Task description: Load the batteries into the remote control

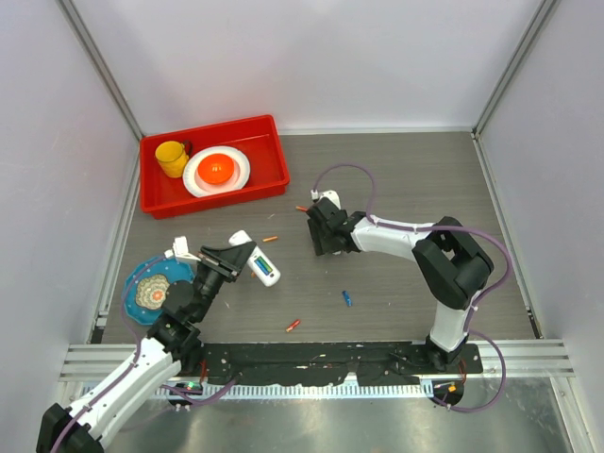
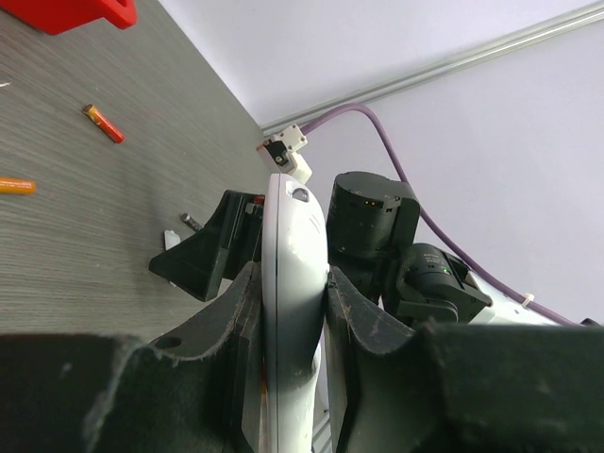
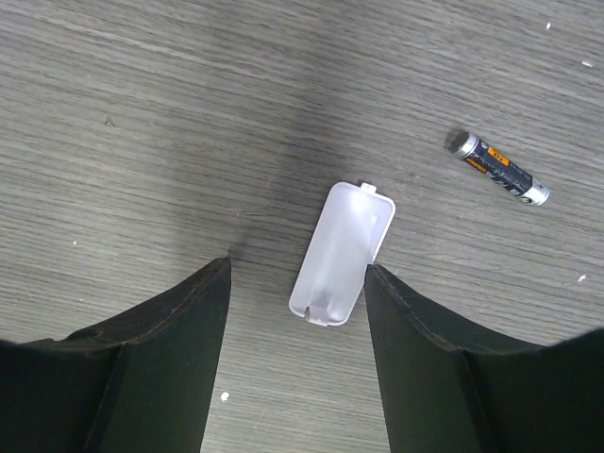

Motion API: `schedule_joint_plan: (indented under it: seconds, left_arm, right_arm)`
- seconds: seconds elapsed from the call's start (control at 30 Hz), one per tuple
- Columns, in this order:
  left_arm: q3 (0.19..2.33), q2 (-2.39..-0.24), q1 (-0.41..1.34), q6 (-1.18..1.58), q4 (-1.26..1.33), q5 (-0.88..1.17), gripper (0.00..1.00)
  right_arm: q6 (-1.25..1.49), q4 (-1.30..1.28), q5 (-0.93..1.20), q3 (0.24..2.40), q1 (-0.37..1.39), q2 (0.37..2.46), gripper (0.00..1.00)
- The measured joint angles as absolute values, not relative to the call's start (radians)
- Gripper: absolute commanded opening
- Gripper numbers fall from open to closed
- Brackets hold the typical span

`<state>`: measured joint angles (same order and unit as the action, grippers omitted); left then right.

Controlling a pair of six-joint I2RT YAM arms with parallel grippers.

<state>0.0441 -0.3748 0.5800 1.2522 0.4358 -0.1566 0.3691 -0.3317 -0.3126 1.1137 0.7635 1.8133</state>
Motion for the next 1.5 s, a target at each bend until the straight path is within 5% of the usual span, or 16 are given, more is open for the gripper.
schedule_joint_plan:
  seconds: [1.5]
  left_arm:
    - [0.044, -0.428, 0.580, 1.252, 0.460, -0.156, 0.00]
  right_arm:
    - [0.379, -0.292, -0.313, 1.076, 0.757, 1.789, 0.64]
